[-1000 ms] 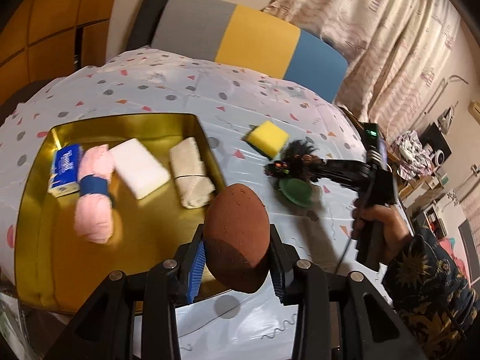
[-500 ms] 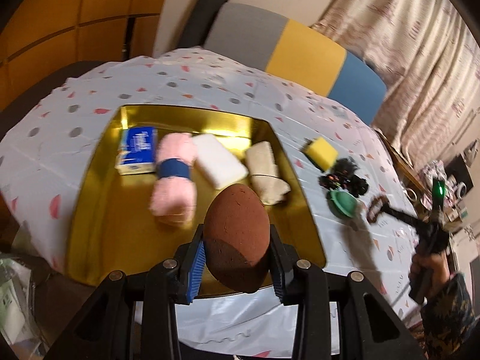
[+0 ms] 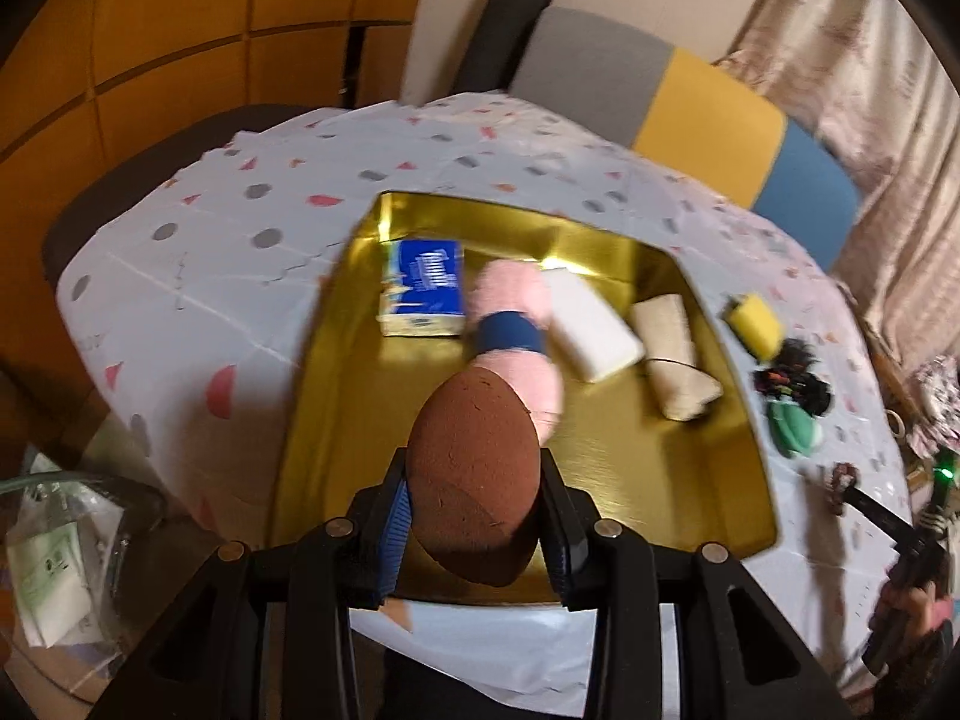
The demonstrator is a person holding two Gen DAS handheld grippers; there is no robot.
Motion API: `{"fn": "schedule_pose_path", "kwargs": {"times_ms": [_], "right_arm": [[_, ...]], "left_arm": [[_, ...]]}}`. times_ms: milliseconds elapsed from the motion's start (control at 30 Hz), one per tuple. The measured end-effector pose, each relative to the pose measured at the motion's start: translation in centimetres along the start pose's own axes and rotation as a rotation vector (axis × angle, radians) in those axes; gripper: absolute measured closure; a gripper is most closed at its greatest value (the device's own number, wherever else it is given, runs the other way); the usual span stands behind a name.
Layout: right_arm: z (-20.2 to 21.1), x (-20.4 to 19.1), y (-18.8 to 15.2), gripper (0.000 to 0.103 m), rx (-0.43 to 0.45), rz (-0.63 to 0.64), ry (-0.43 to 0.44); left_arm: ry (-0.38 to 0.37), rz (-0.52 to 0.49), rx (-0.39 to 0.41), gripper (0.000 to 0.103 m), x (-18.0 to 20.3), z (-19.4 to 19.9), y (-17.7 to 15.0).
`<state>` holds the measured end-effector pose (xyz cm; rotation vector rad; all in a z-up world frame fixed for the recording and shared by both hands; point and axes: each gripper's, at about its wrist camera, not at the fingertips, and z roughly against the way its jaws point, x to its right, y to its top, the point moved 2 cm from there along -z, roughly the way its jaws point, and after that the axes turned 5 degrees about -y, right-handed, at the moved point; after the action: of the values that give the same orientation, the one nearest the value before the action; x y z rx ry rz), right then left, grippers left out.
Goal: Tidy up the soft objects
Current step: 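Release the brown sponge in the tray while the right tool grasps the pink scrunchie, then carry the pink satin scrunchie into the gold tray and release it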
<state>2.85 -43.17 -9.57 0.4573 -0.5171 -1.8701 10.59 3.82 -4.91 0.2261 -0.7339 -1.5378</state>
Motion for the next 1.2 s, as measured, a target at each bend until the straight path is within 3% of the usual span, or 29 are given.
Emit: {"fn": "schedule_pose_path", "kwargs": {"times_ms": [300, 567, 733, 967, 1200], "right_arm": [[-0.3, -0.2, 0.0, 0.095, -0.003, 0.011, 0.002], [-0.7, -0.3, -0.2, 0.095, -0.014, 0.027, -0.008], [-0.8, -0.4, -0.2, 0.095, -0.013, 0.032, -0.012], [-0.9, -0.5, -0.3, 0.095, -0.013, 0.041, -0.021], [-1.0, -0.4, -0.4, 0.095, -0.013, 0.038, -0.029]], "left_arm": [[0.085, -0.017, 0.000, 0.062, -1.1, -3.1, 2.2], [0.128, -0.011, -0.059, 0.058, -1.7, -5.8, 2.5], [0.135, 0.006, -0.026, 0.057, -1.6, -4.4, 1.9], [0.128, -0.045, 0.042, 0.053, 0.1, -1.4, 1.4], [0.067, -0.054, 0.079, 0.049, 2.0, 1.1, 1.0]]}}
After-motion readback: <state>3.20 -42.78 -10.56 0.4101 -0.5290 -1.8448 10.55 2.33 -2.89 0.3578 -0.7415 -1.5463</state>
